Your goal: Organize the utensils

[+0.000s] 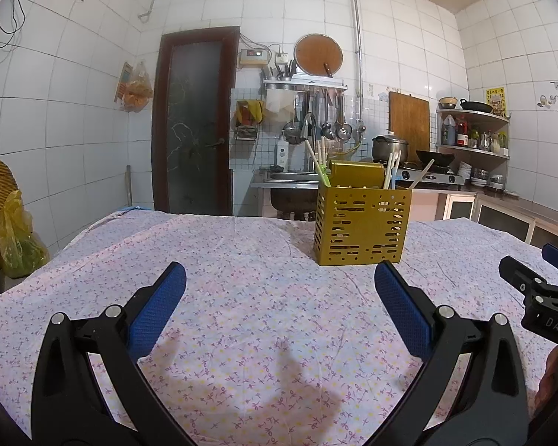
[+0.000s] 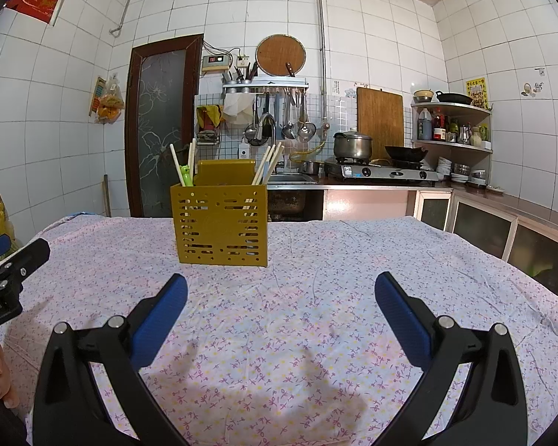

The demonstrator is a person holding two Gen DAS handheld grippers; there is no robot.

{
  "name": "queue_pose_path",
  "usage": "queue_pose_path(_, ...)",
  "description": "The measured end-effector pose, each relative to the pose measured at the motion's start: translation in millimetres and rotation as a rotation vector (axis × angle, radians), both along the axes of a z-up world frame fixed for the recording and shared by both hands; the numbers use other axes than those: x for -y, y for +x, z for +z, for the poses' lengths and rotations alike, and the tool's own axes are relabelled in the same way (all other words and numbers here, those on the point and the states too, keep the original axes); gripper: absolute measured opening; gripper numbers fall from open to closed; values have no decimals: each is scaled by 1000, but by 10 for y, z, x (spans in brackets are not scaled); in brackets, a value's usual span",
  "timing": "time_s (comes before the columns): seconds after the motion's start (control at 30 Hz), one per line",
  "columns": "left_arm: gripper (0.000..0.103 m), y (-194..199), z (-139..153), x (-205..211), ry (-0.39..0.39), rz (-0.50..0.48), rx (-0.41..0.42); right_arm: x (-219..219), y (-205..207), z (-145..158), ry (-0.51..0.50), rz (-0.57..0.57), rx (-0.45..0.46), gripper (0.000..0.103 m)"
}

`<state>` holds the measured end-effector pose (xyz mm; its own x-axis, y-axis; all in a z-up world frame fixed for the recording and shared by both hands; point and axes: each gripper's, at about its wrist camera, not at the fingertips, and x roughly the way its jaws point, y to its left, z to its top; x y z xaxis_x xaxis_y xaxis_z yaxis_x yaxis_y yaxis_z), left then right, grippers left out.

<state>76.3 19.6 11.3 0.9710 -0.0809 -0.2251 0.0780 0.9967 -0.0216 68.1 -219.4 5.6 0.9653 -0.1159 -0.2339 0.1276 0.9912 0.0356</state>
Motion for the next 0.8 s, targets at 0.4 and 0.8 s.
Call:
queue_pose_path(0.4,98,-16,-2,33,6,-5,15,3,-2,2,0,0,0,98)
queue_pose_path(0.8,98,-28,-4,45,6,-5,16,4,-3,3,0,0,0,98)
